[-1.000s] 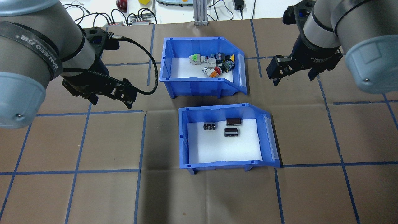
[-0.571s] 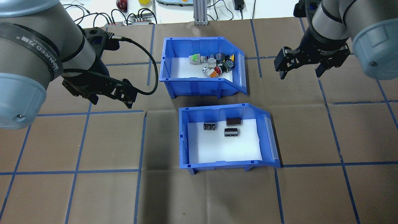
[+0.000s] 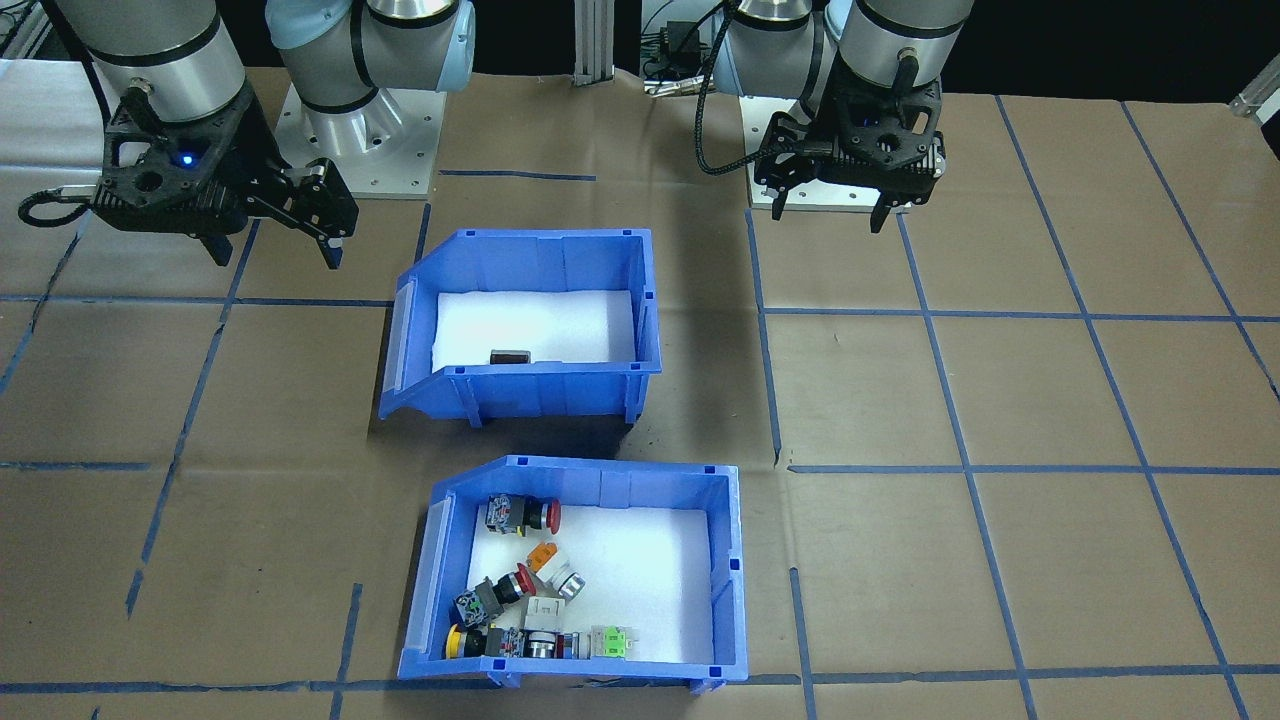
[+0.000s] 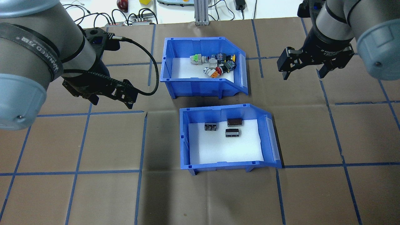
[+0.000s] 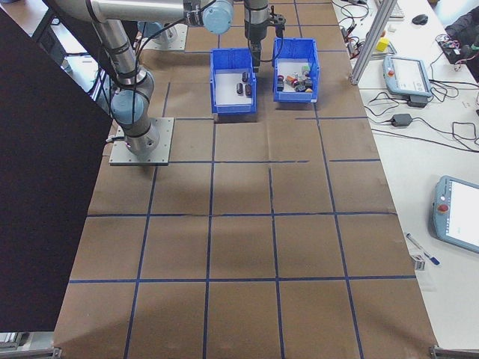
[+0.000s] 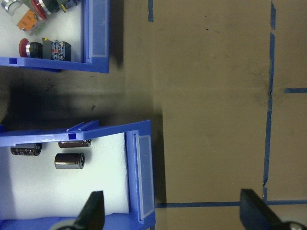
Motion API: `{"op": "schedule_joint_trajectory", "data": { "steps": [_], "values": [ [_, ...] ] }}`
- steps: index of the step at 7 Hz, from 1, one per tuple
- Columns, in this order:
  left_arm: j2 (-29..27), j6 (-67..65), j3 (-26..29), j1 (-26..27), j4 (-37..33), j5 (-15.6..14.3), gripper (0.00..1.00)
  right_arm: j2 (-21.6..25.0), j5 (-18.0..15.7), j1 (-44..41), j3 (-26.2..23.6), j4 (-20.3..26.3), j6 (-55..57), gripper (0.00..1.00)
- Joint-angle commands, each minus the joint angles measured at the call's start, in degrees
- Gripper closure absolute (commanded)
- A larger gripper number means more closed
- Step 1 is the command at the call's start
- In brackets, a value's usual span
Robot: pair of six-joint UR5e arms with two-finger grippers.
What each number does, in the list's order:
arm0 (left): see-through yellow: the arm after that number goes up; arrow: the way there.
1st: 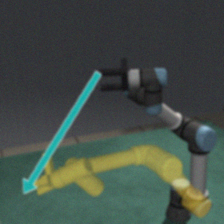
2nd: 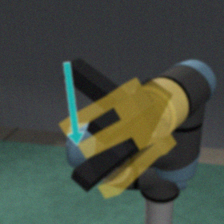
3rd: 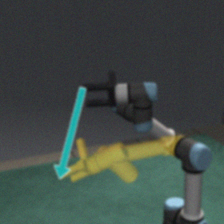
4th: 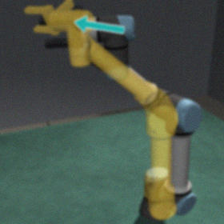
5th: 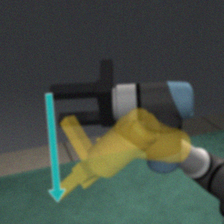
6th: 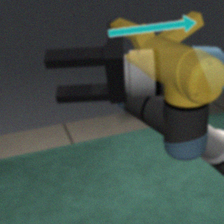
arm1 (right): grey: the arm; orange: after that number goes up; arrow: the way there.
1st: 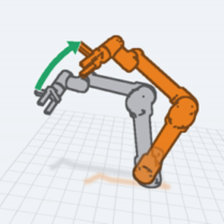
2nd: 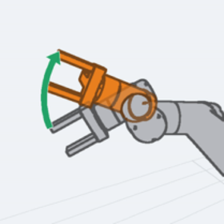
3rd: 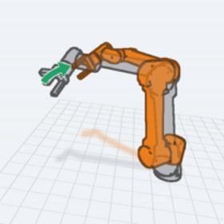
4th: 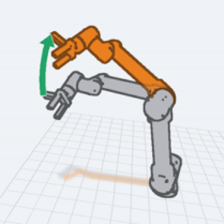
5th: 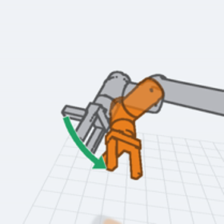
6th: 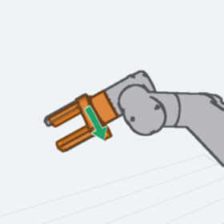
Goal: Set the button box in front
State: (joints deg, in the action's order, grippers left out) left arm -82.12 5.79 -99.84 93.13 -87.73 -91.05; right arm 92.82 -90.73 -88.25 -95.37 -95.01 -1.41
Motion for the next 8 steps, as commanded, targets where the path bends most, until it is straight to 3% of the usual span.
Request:
{"op": "schedule_joint_trajectory", "data": {
  "steps": [1,8],
  "values": [
    [0.0,0.0,0.1,-0.1,0.1,0.0,0.00,0.0,-0.1,0.0,0.0,-0.1,0.0,0.00],
    [-2.1,0.5,1.2,-0.1,3.6,0.0,0.00,0.2,-0.2,0.0,0.4,-0.2,0.0,0.00]
  ]
}}
